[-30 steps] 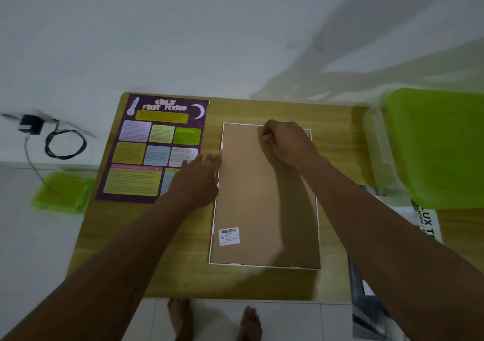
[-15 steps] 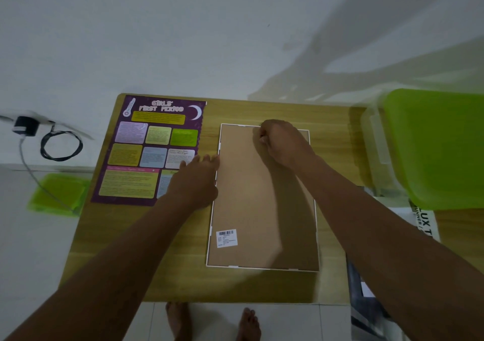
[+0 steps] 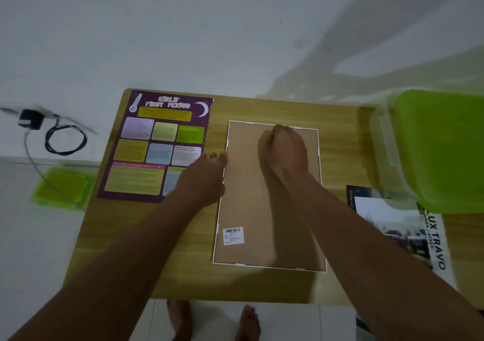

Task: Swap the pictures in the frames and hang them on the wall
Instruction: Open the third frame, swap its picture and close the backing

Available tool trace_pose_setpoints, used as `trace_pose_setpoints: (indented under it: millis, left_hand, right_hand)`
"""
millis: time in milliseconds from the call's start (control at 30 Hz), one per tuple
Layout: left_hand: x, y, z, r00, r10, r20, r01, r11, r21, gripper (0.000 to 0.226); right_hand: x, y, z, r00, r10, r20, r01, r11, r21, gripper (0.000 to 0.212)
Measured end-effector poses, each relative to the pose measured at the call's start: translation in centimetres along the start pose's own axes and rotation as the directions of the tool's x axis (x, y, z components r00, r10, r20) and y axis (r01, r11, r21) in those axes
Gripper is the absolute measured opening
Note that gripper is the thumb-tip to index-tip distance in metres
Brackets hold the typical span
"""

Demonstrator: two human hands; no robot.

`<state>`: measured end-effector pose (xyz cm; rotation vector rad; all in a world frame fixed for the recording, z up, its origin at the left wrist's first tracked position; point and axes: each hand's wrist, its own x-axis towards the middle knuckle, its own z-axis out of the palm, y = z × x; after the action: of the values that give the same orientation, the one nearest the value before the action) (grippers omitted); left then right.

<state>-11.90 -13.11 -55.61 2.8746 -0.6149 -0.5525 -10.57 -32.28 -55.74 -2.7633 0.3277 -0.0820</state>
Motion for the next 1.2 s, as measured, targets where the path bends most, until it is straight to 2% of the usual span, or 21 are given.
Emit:
trace_pose_setpoints:
  millis: [233,400,600,700,833,900,1033,1200]
  left_hand:
    - [0.1,0.0,0.3,1.000,-0.001,-0.008,0.001,1.000,-0.003,0.065]
    - [0.0,0.2,0.1,1.000,-0.013,0.001,0.013,1.000,0.020,0.065]
    - [-0.3,0.5,-0.3,0.999,-0.041,-0.013,0.041,0.999,-0.020,0.064]
    - [-0.6,0.9,-0.7,0.993,-0.092,-0.080,0.080,0.986,-0.146,0.056]
    - [-0.7,1.6,-0.9,0.957,-0.231,-0.174,0.143,0.900,-0.412,0.048]
    - [-0.6,2.0,-0.7,0.945,-0.261,-0.199,0.140,0.869,-0.475,0.043]
    - [-0.2,2.4,-0.3,0.915,-0.356,-0.188,0.202,0.810,-0.550,0.060]
    - [0.2,2.5,-0.1,0.899,-0.422,-0.112,0.228,0.673,-0.704,0.055]
  right_hand:
    - [-0.2,0.8,0.1,0.999,-0.038,-0.023,0.038,0.999,0.013,0.028]
    - [-0.1,1.1,0.1,0.998,-0.050,-0.035,0.048,0.998,-0.047,0.023]
    - [-0.4,1.1,-0.4,0.997,-0.062,-0.048,0.063,0.998,0.008,0.026]
    - [-0.5,1.2,-0.7,0.997,-0.065,-0.034,0.065,0.998,-0.005,0.027]
    - [-0.3,1.0,-0.7,0.998,-0.049,-0.031,0.049,0.999,0.003,0.024]
    - [-0.3,1.0,-0.6,0.998,-0.036,-0.041,0.037,0.999,0.012,0.022]
    - [-0.4,0.7,-0.9,0.999,-0.027,-0.019,0.028,0.998,0.061,0.020]
    - [-0.8,1.7,-2.6,0.999,-0.038,-0.025,0.042,0.989,0.145,0.022]
